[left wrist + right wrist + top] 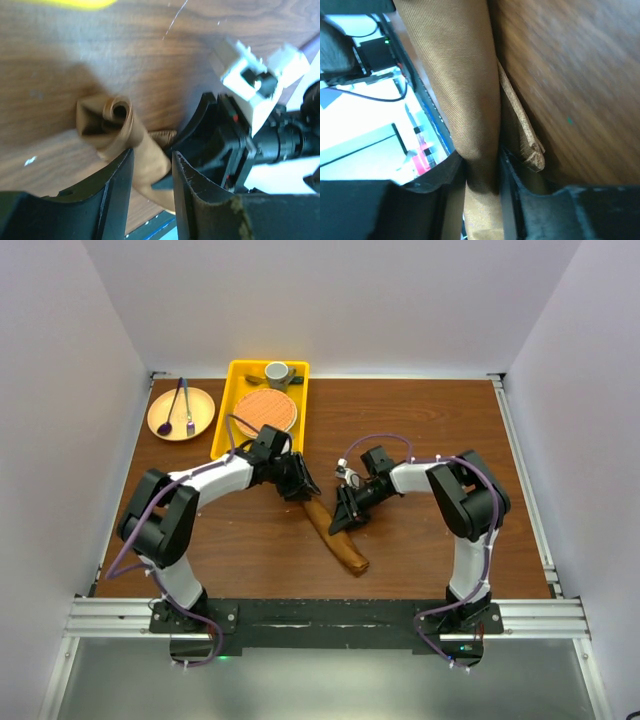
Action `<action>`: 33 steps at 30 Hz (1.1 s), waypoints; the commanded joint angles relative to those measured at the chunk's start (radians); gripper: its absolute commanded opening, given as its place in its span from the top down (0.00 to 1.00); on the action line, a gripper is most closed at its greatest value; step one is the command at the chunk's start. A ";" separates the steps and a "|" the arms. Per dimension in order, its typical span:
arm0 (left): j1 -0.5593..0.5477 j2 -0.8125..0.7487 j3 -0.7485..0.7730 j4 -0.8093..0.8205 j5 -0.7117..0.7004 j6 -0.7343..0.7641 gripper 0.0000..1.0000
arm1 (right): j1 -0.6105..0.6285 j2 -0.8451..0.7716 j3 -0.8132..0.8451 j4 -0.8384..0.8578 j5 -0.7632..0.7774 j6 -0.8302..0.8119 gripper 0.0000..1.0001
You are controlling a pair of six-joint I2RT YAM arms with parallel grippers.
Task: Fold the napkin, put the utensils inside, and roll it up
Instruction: Roll the napkin with the utensil
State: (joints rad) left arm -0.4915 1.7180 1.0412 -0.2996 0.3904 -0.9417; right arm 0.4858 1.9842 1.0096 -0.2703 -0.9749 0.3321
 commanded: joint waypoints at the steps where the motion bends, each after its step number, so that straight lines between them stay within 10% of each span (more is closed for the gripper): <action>1: 0.004 0.025 0.060 0.080 0.028 -0.020 0.59 | 0.004 -0.071 0.023 -0.099 0.130 -0.051 0.61; 13: 0.002 0.112 0.072 0.076 -0.005 0.026 0.60 | 0.014 -0.271 0.164 -0.498 0.505 -0.196 0.40; 33: 0.004 0.164 0.123 0.037 -0.019 0.084 0.61 | 0.108 -0.446 -0.117 -0.434 0.863 0.047 0.54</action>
State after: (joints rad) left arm -0.4915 1.8763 1.1271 -0.2569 0.3889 -0.8948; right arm 0.5819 1.5532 0.8745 -0.7258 -0.2253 0.3439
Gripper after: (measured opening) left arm 0.395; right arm 0.469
